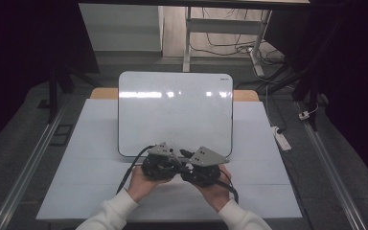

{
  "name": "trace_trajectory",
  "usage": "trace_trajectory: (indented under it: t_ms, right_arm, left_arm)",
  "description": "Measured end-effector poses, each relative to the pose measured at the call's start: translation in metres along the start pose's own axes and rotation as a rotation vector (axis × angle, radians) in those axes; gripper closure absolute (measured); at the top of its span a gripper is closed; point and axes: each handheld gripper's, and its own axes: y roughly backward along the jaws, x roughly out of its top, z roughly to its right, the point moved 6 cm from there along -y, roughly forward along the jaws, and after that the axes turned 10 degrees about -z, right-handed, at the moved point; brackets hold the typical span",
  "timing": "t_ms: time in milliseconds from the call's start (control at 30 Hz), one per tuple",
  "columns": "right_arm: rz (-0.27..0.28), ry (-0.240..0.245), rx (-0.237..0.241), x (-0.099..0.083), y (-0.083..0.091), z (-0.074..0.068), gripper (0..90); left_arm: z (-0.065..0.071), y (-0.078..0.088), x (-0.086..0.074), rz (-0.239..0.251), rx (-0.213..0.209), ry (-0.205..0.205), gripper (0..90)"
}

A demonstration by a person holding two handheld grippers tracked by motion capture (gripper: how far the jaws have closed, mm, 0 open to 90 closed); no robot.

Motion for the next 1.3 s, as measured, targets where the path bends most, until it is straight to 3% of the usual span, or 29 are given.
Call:
trace_trajectory:
  t_ms: [100, 300, 400, 467, 533, 600, 700, 800, 933, 1133, 1300]
  right_arm:
    - [-0.014, 0.009, -0.009, 0.0, -0.004, -0.003, 78.8]
    - [-0.002, 0.01, -0.029, 0.001, -0.003, 0.0, 80.7]
    - [0.016, 0.014, -0.048, 0.004, 0.001, 0.004, 80.7]
    - [0.029, 0.0, -0.069, 0.007, 0.008, 0.014, 80.7]
    - [0.05, -0.046, -0.085, 0.012, 0.016, 0.033, 80.7]
    - [0.064, -0.099, -0.12, 0.018, 0.023, 0.057, 80.7]
    - [0.043, -0.183, -0.166, 0.026, 0.029, 0.099, 80.7]
    - [0.014, -0.237, -0.236, 0.035, 0.032, 0.138, 80.7]
    - [-0.027, -0.334, -0.267, 0.046, 0.028, 0.182, 80.6]
    - [-0.114, -0.398, -0.3, 0.056, 0.01, 0.221, 80.5]
    - [-0.153, -0.453, -0.345, 0.055, -0.007, 0.25, 80.3]
  left_arm:
    - [0.0, -0.001, 0.001, 0.003, -0.002, 0.006, 78.0]
    - [0.001, 0.0, 0.002, 0.021, 0.015, 0.008, 75.6]
    - [0.002, 0.006, 0.002, 0.042, 0.057, 0.009, 54.0]
    - [0.004, 0.017, -0.001, 0.072, 0.096, 0.009, 45.5]
    - [0.004, 0.033, -0.008, 0.091, 0.141, 0.008, 37.3]
    - [0.003, 0.049, -0.02, 0.099, 0.187, 0.006, 34.8]
    - [-0.003, 0.071, -0.05, 0.087, 0.25, 0.03, 33.6]
    - [-0.014, 0.092, -0.083, 0.088, 0.306, 0.089, 33.0]
    - [-0.03, 0.109, -0.114, 0.092, 0.335, 0.168, 32.9]
    - [-0.039, 0.12, -0.123, 0.1, 0.39, 0.177, 32.9]
    - [-0.042, 0.124, -0.127, 0.112, 0.404, 0.189, 33.0]
